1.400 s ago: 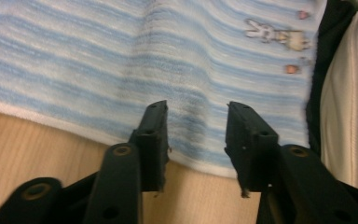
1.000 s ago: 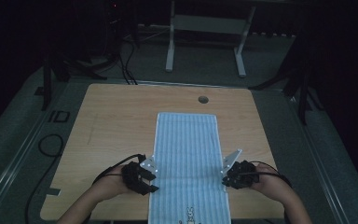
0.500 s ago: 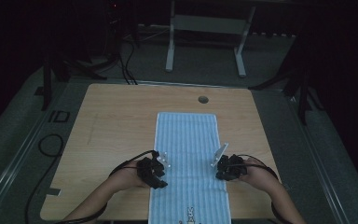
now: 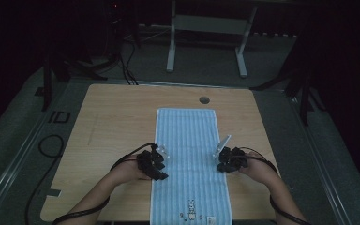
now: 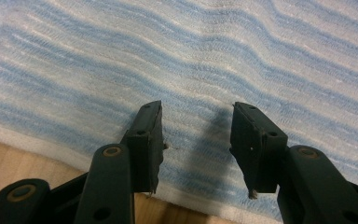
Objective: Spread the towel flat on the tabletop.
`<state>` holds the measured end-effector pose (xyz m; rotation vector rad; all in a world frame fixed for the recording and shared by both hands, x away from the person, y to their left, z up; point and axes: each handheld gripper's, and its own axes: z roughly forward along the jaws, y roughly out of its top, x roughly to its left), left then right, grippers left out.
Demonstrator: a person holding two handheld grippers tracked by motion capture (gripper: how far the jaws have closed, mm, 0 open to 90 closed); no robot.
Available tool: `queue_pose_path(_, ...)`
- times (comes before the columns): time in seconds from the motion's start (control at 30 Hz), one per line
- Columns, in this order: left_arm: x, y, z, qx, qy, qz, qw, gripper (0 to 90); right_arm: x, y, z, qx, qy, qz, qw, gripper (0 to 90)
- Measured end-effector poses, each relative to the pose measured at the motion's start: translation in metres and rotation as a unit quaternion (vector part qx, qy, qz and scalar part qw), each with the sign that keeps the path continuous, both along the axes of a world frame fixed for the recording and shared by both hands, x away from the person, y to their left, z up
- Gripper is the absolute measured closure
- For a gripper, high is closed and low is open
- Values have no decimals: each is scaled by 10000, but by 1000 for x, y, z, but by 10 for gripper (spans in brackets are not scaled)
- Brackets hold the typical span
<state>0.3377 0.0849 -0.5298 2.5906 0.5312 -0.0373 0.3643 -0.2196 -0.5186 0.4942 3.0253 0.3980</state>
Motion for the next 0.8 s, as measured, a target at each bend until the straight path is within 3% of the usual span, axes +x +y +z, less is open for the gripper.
queue_pose_path(0.23,6,5,1,68,-17,125,9999,541,0,3,1,-76,-21,25,10000,815)
queue_pose_path(0.4,4,10,8,139,-72,137,9998,489,-3,4,8,-102,-47,165,9998,751)
queue_pose_path(0.57,3,18,19,148,-140,195,9996,486,-3,4,14,-235,-16,397,9989,554)
queue_pose_path(0.67,2,22,23,206,-167,189,9995,473,-5,8,17,-514,66,575,9970,498)
queue_pose_path(0.73,1,24,23,234,-171,174,9994,473,-6,11,19,-645,258,647,9955,475)
queue_pose_path(0.8,-1,24,22,273,-146,142,9994,471,-7,13,20,-722,286,648,9949,404)
